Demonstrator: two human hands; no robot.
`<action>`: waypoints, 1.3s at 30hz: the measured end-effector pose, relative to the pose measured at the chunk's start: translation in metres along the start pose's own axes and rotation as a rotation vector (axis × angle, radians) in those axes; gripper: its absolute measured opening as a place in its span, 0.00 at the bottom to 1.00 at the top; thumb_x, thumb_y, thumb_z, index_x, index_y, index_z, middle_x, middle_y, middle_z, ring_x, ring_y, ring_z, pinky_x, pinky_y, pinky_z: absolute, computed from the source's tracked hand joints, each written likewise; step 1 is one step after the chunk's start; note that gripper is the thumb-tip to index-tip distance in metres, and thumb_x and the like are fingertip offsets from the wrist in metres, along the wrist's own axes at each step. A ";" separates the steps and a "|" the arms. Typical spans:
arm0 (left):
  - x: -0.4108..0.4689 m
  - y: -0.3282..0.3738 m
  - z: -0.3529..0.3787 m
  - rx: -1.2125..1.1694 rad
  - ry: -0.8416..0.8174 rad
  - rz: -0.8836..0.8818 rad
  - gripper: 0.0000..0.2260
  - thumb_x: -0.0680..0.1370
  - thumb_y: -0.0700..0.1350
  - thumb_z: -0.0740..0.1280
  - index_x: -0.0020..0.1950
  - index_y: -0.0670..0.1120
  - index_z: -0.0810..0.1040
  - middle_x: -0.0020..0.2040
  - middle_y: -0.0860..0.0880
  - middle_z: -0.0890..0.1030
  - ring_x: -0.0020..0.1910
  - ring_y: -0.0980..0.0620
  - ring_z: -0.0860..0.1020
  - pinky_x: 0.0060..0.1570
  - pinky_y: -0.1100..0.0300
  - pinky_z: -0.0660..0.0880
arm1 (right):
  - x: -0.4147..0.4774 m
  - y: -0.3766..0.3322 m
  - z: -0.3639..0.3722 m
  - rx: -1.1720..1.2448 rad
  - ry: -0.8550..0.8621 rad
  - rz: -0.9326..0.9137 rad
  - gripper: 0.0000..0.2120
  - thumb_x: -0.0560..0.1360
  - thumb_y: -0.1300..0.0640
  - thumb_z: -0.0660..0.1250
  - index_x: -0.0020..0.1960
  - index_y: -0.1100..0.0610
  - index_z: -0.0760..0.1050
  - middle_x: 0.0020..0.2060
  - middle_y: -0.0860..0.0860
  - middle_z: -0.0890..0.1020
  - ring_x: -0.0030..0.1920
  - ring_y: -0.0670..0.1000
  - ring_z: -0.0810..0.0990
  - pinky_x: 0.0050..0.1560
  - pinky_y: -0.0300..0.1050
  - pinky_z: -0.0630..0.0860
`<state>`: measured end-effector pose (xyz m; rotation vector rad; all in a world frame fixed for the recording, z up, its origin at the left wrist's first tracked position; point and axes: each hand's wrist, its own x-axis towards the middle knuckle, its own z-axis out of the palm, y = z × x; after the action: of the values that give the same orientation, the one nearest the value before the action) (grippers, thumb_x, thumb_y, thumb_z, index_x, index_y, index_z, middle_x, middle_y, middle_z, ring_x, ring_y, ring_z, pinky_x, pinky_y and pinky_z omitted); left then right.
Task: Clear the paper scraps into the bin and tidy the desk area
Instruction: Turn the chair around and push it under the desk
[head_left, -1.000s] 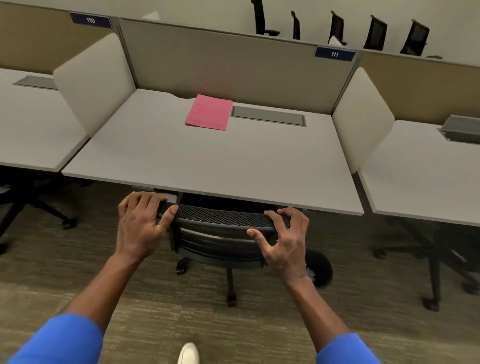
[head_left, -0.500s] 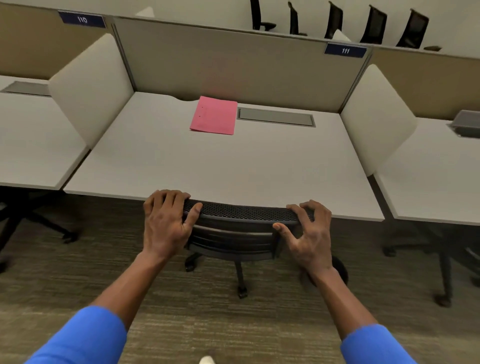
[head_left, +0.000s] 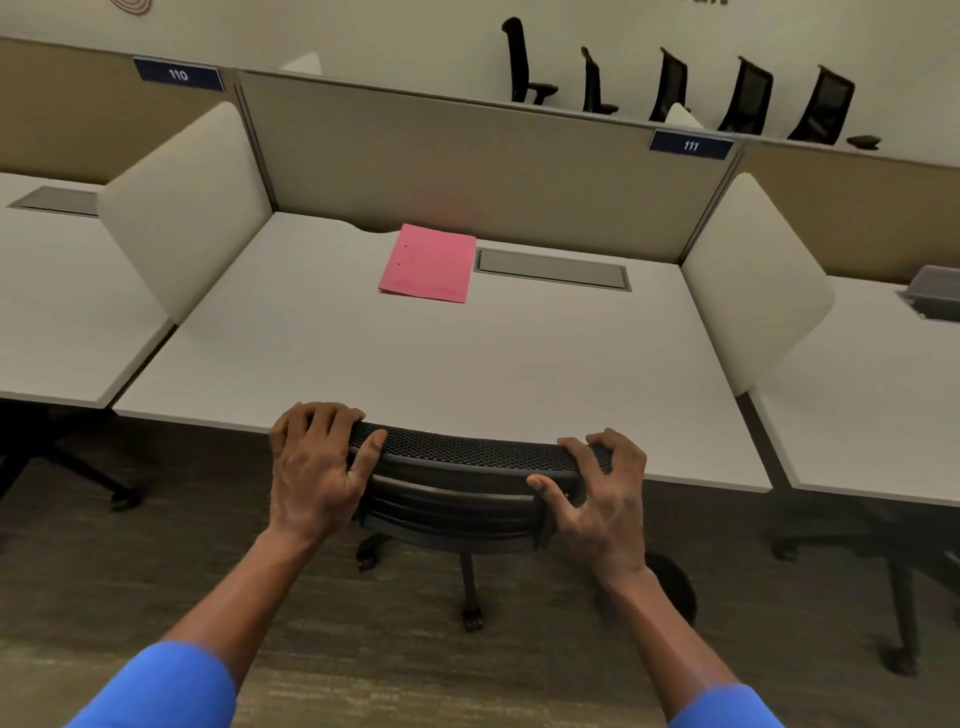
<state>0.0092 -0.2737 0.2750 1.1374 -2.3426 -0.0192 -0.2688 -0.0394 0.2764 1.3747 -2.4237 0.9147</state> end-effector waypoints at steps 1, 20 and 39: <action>0.001 0.000 0.000 0.001 -0.002 -0.001 0.26 0.84 0.67 0.50 0.61 0.50 0.79 0.58 0.49 0.80 0.63 0.44 0.74 0.63 0.45 0.67 | 0.002 0.000 0.001 0.004 -0.002 -0.001 0.30 0.75 0.26 0.65 0.64 0.47 0.79 0.65 0.54 0.71 0.69 0.55 0.68 0.61 0.43 0.70; 0.014 0.002 0.001 -0.003 -0.002 -0.036 0.28 0.85 0.67 0.48 0.59 0.50 0.79 0.58 0.50 0.79 0.61 0.43 0.75 0.62 0.44 0.68 | 0.018 0.000 0.009 0.035 0.007 -0.022 0.31 0.75 0.26 0.64 0.64 0.48 0.79 0.66 0.57 0.71 0.68 0.58 0.69 0.58 0.47 0.76; 0.019 0.023 -0.025 0.157 -0.284 -0.080 0.35 0.82 0.70 0.43 0.68 0.49 0.77 0.68 0.45 0.76 0.72 0.43 0.71 0.78 0.41 0.64 | 0.016 -0.006 -0.012 -0.176 -0.107 0.028 0.38 0.75 0.21 0.56 0.69 0.48 0.75 0.66 0.52 0.72 0.70 0.56 0.70 0.73 0.66 0.68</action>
<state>-0.0052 -0.2672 0.3106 1.3830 -2.5824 -0.0267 -0.2737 -0.0456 0.2962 1.3609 -2.5381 0.6314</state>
